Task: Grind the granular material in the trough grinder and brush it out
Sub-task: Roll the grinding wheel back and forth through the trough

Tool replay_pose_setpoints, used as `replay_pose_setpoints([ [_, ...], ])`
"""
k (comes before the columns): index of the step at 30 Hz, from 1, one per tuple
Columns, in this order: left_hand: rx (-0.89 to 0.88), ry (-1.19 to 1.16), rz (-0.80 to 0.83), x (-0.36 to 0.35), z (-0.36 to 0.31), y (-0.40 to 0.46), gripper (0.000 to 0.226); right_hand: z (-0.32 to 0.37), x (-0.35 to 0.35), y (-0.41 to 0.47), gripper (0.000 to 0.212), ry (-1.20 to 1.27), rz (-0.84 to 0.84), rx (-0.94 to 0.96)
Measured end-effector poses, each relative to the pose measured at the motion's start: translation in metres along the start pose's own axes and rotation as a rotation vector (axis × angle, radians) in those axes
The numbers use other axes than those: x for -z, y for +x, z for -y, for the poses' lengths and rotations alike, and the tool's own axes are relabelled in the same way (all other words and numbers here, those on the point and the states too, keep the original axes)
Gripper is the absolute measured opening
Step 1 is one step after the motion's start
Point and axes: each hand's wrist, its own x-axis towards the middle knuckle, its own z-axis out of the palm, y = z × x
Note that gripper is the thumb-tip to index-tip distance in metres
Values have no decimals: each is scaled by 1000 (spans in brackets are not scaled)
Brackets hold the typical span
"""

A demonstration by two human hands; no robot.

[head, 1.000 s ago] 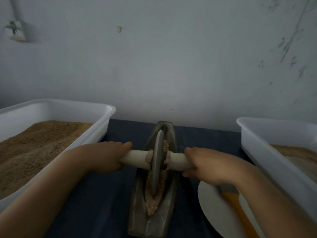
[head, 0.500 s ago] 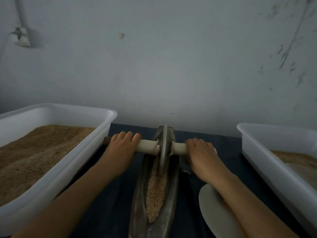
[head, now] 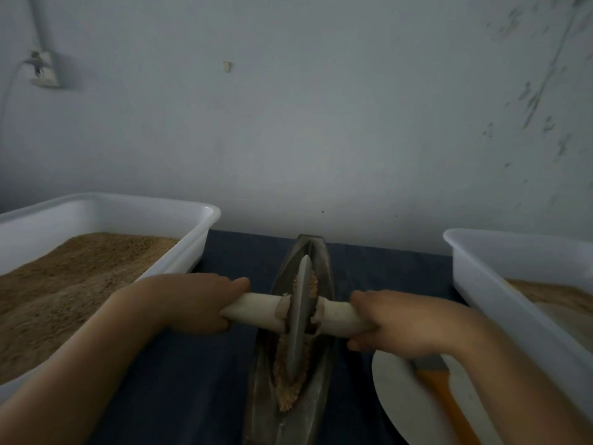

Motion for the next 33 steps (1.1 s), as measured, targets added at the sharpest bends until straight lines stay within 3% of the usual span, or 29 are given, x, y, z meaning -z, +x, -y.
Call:
replay_pose_setpoints([
  [4, 9, -7, -102, -7, 2, 12, 26, -4, -5, 13, 25, -27, -90, -41],
  [10, 108, 128, -555, -29, 11, 51, 35, -23, -27, 49, 17, -193, -498, -81],
  [13, 142, 138, -733, -38, 8, 62, 35, -31, -34, 61, 23, -234, -621, -117],
  [16, 149, 137, -782, -40, 7, 66, 34, -32, -36, 66, 26, -235, -653, -117],
  [19, 119, 114, -720, -38, 11, 63, 36, -29, -34, 60, 19, -253, -591, -115],
  [22, 90, 132, -584, -31, 12, 51, 37, -22, -25, 48, 14, -177, -421, -84],
  [27, 26, 72, -275, -17, 4, 21, 35, -5, -6, 17, 26, -44, -125, -33],
  [30, 24, 5, -65, -6, -1, 5, 35, -2, -1, 4, 27, -22, -27, 6],
  [33, 14, -11, 17, 0, -1, 0, 29, 0, 1, 1, 35, -16, 22, 16],
])
